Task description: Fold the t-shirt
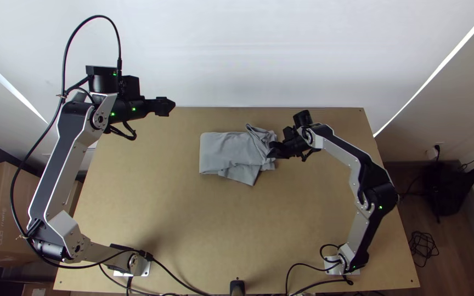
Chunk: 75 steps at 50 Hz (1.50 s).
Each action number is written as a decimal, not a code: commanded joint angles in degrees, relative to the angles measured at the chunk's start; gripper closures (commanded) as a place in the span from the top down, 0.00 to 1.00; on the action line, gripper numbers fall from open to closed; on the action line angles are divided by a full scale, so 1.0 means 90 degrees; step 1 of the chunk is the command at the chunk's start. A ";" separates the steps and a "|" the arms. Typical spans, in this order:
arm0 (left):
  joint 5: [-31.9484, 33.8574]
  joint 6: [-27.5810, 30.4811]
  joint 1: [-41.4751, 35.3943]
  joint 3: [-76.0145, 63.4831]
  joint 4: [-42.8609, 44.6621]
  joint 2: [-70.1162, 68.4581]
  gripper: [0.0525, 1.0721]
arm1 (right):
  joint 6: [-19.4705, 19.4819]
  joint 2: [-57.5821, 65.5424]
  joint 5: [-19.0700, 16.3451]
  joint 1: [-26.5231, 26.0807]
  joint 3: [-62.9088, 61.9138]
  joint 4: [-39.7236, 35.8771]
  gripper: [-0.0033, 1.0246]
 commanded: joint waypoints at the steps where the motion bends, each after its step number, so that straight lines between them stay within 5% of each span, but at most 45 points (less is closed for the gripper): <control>1: -0.0007 -0.0085 0.0006 -0.0186 0.0145 -0.0054 0.95 | -0.0050 -0.0761 -0.0017 -0.0035 -0.0659 0.0092 0.19; 5: -0.0007 -0.0075 0.0025 -0.0313 0.0194 -0.0122 0.95 | -0.0059 -0.1054 -0.0017 -0.0044 -0.0952 0.0092 0.77; 7: -0.0007 -0.0055 0.0025 -0.0372 0.0204 -0.0151 0.95 | -0.0079 -0.1141 -0.0008 -0.0044 -0.0981 0.0092 0.89; 26: -0.0007 0.0013 0.0162 -0.0597 0.0243 -0.0376 0.95 | 0.0419 0.0050 0.0393 -0.0074 0.1743 -0.0552 0.94; 39: -0.0007 0.0130 0.0436 -0.0694 0.0243 -0.0542 0.95 | -0.0020 0.1144 0.1936 0.0542 0.3276 -0.0923 0.96; 45: -0.0007 0.0169 0.0572 -0.0723 0.0243 -0.0581 0.95 | -0.0186 0.1437 0.2219 0.0727 0.3540 -0.0972 0.96; 57: -0.0007 0.0179 0.0680 -0.0743 0.0243 -0.0581 0.95 | -0.0235 0.1769 0.2268 0.0834 0.3687 -0.1246 0.63; 66: -0.0007 0.0189 0.0670 -0.0733 0.0292 -0.0532 0.95 | -0.0333 0.1730 0.2365 0.0805 0.3491 -0.1246 0.02; 75: -0.0007 0.0179 0.0631 -0.0665 0.0390 -0.0513 0.95 | -0.0343 0.1437 0.2365 0.0620 0.3110 -0.1128 0.02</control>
